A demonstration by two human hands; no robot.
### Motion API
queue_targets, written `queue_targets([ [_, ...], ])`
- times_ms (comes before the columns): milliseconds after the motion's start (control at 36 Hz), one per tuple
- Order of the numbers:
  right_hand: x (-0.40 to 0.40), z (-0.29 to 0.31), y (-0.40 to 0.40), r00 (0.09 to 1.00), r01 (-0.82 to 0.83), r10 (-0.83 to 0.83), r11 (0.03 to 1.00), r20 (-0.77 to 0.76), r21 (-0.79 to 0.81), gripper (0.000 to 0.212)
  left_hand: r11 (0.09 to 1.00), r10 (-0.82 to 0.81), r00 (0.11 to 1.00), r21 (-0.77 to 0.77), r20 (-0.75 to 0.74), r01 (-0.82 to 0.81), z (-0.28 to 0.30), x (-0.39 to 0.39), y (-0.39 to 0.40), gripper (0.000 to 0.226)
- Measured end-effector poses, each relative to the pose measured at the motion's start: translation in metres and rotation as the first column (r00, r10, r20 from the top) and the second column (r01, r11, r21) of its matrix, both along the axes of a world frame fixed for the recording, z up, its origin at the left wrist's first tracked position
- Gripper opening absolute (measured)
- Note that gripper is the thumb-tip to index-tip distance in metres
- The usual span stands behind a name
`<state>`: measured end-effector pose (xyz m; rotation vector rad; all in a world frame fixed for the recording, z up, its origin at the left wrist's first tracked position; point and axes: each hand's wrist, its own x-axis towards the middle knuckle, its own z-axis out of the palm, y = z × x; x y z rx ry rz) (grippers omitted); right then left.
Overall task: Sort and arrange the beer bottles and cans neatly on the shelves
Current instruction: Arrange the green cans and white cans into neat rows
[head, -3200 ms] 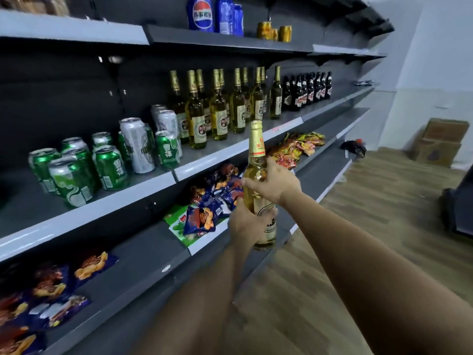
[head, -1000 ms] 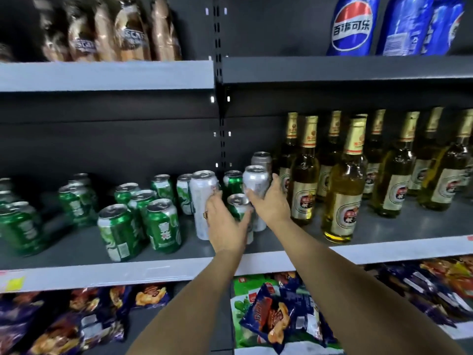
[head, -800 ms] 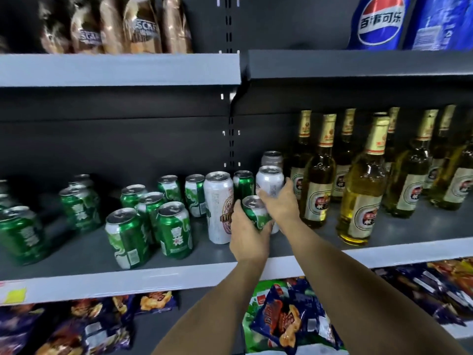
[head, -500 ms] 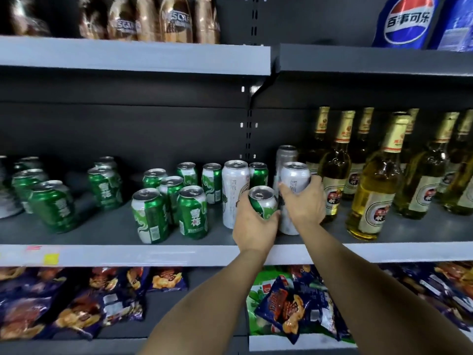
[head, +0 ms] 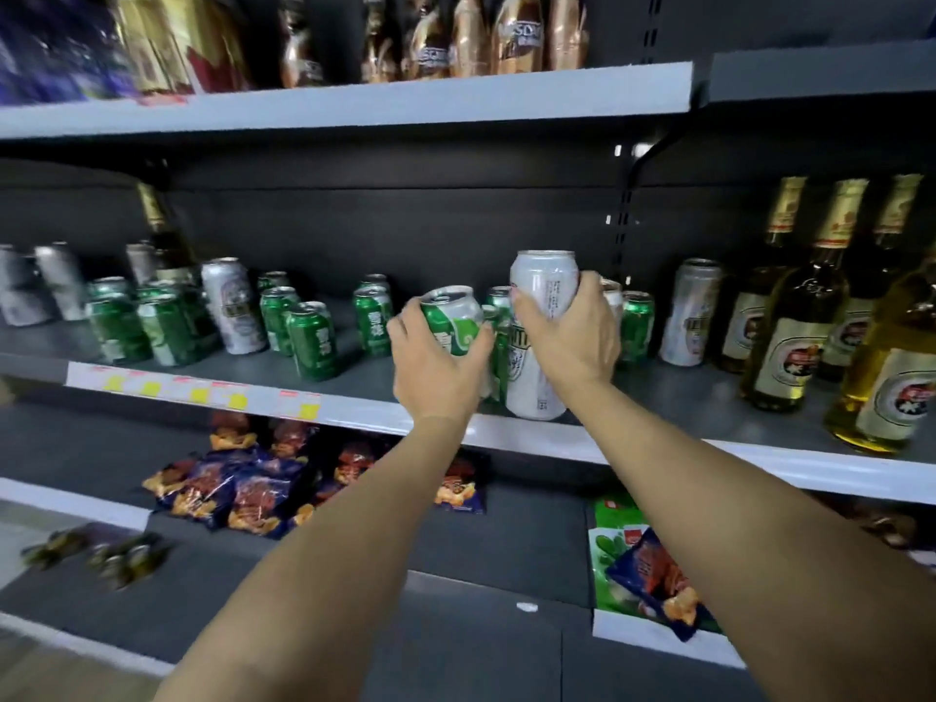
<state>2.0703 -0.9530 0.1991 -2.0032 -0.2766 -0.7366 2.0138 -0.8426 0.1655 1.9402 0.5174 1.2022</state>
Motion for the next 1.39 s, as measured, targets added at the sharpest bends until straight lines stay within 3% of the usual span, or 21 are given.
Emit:
queue_targets([
  [194, -0.021, 0.001, 0.099, 0.993, -0.112, 0.113, 0.991, 0.013, -0.073, 0.054, 0.988, 0.139, 0.99, -0.06, -0.031, -0.14, -0.005, -0.004, 0.11, 0.08],
  [444, -0.009, -0.011, 0.222, 0.984, -0.108, 0.091, 0.988, -0.152, -0.108, 0.056, 0.992, 0.067, 0.991, -0.097, -0.116, -0.078, -0.025, 0.014, 0.22, 0.082],
  [750, 0.021, -0.035, 0.258, 0.962, 0.023, -0.068, 0.985, -0.263, -0.171, 0.062, 0.993, -0.108, 0.987, -0.053, -0.121, 0.102, -0.043, 0.036, 0.243, 0.077],
  [944, 0.026, -0.036, 0.252, 0.966, -0.017, -0.049, 0.968, -0.255, -0.25, 0.068, 0.987, -0.149, 0.979, -0.08, -0.14, 0.138, -0.046, 0.038, 0.24, 0.076],
  [1000, 0.022, -0.034, 0.251, 0.973, 0.001, -0.062, 0.965, -0.222, -0.262, 0.078, 0.985, -0.163, 0.972, -0.083, -0.169, 0.151, -0.043, 0.038, 0.241, 0.079],
  [1056, 0.015, -0.031, 0.248, 0.991, 0.065, -0.093, 0.962, -0.096, -0.266, 0.079, 0.983, -0.175, 0.964, -0.097, -0.202, 0.158, -0.043, 0.038, 0.243, 0.084],
  [1167, 0.001, -0.024, 0.25, 0.957, 0.124, -0.03, 0.943, 0.29, -0.309, 0.057, 0.975, -0.2, 0.948, -0.142, -0.247, 0.169, -0.049, 0.033, 0.25, 0.095],
  [1222, -0.004, -0.021, 0.259, 0.913, 0.104, 0.056, 0.926, 0.404, -0.363, 0.052, 0.977, -0.194, 0.948, -0.132, -0.254, 0.165, -0.053, 0.025, 0.254, 0.091],
  [1306, -0.013, -0.018, 0.279, 0.879, 0.04, 0.183, 0.892, 0.441, -0.45, 0.045, 0.983, -0.169, 0.949, -0.114, -0.267, 0.143, -0.055, 0.01, 0.268, 0.076],
  [1389, -0.027, -0.019, 0.308, 0.894, -0.046, 0.276, 0.841, 0.354, -0.539, 0.038, 0.991, -0.13, 0.938, -0.085, -0.323, 0.108, -0.05, -0.007, 0.297, 0.063],
])
